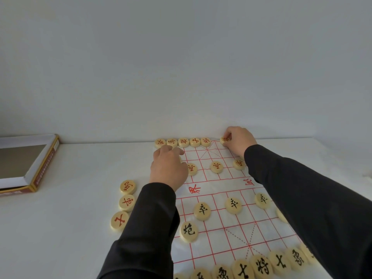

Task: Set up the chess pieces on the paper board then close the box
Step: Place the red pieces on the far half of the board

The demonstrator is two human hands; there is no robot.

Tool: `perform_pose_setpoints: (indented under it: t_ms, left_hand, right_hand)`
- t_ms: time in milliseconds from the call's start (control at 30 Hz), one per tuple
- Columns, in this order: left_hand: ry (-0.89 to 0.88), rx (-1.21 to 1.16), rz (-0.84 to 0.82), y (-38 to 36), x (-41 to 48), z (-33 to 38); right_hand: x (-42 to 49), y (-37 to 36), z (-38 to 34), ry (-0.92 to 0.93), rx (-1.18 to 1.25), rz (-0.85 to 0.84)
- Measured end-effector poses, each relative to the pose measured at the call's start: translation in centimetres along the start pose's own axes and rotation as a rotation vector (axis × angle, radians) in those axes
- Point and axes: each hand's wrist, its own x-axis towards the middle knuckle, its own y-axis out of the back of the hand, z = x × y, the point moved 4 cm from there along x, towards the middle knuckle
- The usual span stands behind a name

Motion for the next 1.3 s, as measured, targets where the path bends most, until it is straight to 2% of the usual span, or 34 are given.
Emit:
perform_pose_setpoints:
  t_ms: [400, 833, 967, 1100, 1300]
  left_hand:
    - [-0.017, 0.060, 0.038, 1.3, -0.6, -0.5]
    - [0.043, 0.044, 0.137, 5.6, -5.5, -3.0]
    - [0.196, 0.057, 0.109, 6.7, -6.9, -6.0]
    - [0.329, 0.082, 0.109, 7.4, -9.2, -10.0]
    - [0.285, 0.036, 0.121, 8.2, -10.3, -11.2]
  right_hand:
    - [-1.6, 0.9, -1.9, 0.039, -0.055, -0.050]
    - [-11.1, -0.3, -11.1, 0.134, 0.410, -0.084]
    - [-13.9, -0.6, -13.6, 0.146, 0.551, -0.090]
    - [-15.9, -1.0, -15.3, 0.160, 0.633, -0.096]
    - [-17.7, -1.3, -16.8, 0.217, 0.617, -0.176]
